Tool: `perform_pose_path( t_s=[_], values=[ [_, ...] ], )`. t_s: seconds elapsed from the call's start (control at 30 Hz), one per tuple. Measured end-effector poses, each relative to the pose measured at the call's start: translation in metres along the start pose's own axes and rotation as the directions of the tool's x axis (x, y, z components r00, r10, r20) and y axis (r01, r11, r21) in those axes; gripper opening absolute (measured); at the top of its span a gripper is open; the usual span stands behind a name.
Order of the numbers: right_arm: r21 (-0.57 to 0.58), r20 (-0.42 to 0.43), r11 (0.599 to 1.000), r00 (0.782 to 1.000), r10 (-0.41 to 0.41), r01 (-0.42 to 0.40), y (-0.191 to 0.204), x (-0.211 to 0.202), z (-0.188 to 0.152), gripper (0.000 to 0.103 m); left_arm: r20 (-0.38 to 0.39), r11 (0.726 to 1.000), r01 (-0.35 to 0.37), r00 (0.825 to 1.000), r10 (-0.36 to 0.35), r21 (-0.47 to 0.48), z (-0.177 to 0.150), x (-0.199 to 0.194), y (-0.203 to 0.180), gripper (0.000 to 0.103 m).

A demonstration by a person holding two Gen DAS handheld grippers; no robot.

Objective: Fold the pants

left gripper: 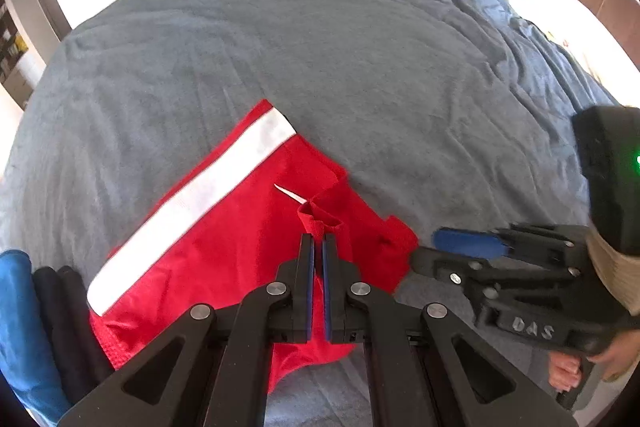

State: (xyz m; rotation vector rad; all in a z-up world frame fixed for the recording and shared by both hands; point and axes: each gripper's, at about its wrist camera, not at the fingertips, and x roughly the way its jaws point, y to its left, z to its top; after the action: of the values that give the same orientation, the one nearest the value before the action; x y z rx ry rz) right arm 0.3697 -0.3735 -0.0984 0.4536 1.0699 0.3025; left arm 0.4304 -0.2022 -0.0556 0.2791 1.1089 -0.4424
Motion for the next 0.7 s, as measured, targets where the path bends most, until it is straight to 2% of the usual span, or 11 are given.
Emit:
perform_pose_path(
  t_s=[0.23,0.33,0.4,0.43,0.5,0.7],
  values=[
    [0.013,-0.053,0.999,0.997,0.047,-0.046,-0.009,0.024,0.014,0.034,-0.011,1.0,0.004,1.0,-0.004,0.008,-0.008,0.003,0.004,0.005],
    [0.014,-0.08,0.997,0.994,0.075,-0.074,-0.007,0.035,0.018,0.03,-0.022,1.0,0.011,1.0,-0.011,0.002,-0.009,0.006,0.005,0.005],
    [0.027,-0.1,0.996,0.991,0.087,-0.085,-0.008,0.042,0.021,0.022,-0.023,1.0,0.012,1.0,-0.012,0.007,-0.01,0.006,0.005,0.005],
    [0.034,-0.108,0.995,0.989,0.097,-0.094,-0.007,0.044,0.022,0.013,-0.021,1.0,0.013,1.0,-0.012,0.011,-0.01,0.006,0.004,0.005],
    [0.034,-0.106,0.996,0.991,0.087,-0.084,-0.005,0.042,0.021,0.009,-0.016,1.0,0.022,1.0,-0.021,0.02,-0.01,0.004,0.002,0.005],
    [0.104,-0.072,0.99,0.992,0.102,-0.095,-0.003,0.006,0.012,0.008,-0.002,0.991,0.09,0.996,-0.091,0.103,-0.011,-0.008,-0.024,0.005]
  ],
)
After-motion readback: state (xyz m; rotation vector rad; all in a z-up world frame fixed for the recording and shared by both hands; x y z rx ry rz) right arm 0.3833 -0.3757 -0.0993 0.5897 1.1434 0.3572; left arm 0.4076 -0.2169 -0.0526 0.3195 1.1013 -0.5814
